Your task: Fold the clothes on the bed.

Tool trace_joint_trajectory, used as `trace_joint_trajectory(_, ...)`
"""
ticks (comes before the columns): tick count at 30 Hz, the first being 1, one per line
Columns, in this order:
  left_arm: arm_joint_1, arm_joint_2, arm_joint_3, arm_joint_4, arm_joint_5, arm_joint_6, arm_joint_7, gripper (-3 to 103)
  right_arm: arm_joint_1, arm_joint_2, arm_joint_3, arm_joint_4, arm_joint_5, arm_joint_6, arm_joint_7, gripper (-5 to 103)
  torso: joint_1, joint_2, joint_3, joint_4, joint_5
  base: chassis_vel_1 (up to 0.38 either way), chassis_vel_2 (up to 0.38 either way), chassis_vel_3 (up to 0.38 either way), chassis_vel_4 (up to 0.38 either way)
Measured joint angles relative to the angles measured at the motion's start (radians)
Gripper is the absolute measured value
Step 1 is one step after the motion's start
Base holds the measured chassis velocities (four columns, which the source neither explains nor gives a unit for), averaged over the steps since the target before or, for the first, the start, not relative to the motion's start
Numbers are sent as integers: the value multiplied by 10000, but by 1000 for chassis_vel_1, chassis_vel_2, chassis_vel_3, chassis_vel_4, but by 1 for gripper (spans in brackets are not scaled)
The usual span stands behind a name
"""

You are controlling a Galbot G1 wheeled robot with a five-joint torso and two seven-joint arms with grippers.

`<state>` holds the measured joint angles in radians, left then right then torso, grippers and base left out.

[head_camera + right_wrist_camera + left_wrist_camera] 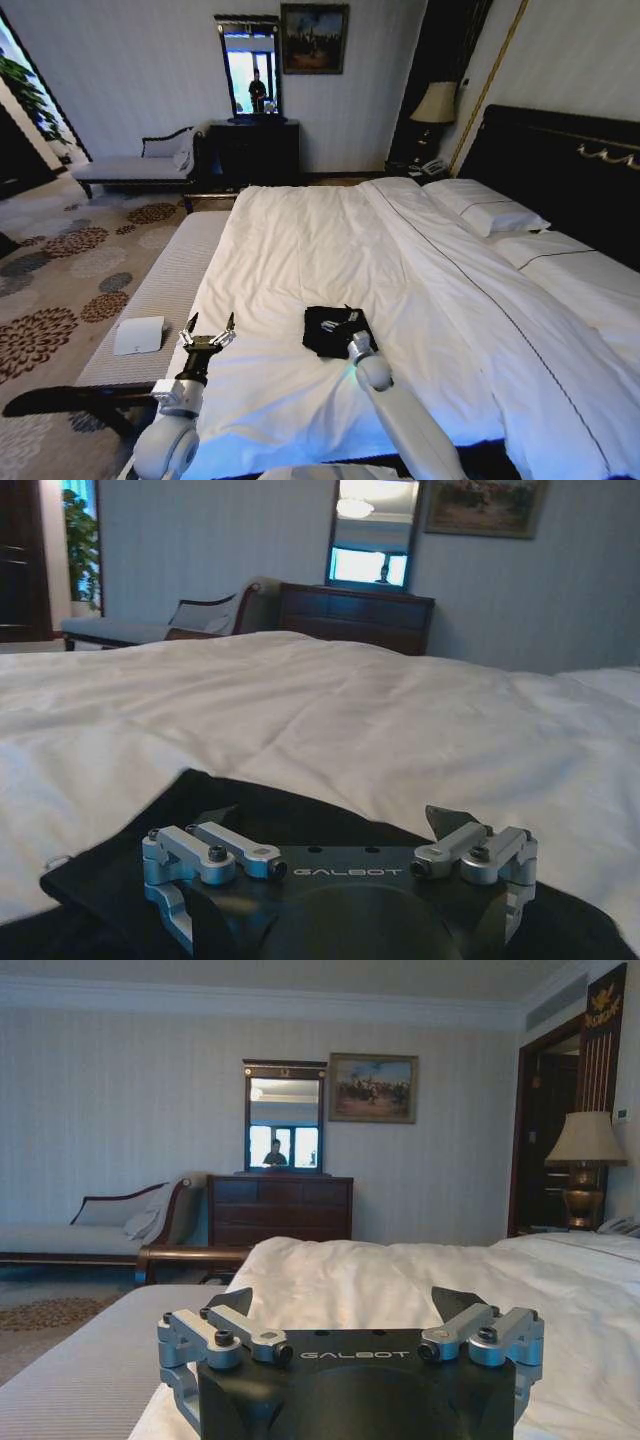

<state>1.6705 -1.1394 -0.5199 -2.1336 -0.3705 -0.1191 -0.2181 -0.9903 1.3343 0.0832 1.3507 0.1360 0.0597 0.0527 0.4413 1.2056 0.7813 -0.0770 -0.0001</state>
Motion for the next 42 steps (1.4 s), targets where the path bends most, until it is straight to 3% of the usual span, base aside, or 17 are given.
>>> trace_joint_trajectory(7,0,0,-1,0,0,0,-1,100,190,16,-334,-145,-45,-121,43,100,-1,1,-1,2,0,0,0,0,0)
trace_joint_trajectory(11,0,0,0,0,0,0,-1,100,-193,-217,-59,652,719,-129,152,100,0,0,0,0,2,0,0,0,0)
trace_joint_trajectory(16,0,0,0,0,0,0,-1,100,-536,-500,463,1205,936,157,243,100,-1,1,-1,1,2,0,0,0,0)
trace_joint_trajectory(24,0,0,0,0,0,0,-1,100,-2147,-1200,2561,2743,1313,601,336,100,0,1,0,0,4,0,0,0,0)
trace_joint_trajectory(28,0,0,0,0,0,0,-1,100,-3821,-1600,4226,3899,1439,846,197,100,-3,3,-2,-4,0,0,0,0,0)
trace_joint_trajectory(33,0,0,0,0,0,0,-2,100,-5202,-1311,5373,4668,1353,1226,0,100,-2,3,-2,-1,3,0,0,0,0)
trace_joint_trajectory(42,0,0,0,0,0,0,-2,100,-6590,-754,6175,5055,1232,1918,-260,100,-3,3,-2,1,1,0,0,0,0)
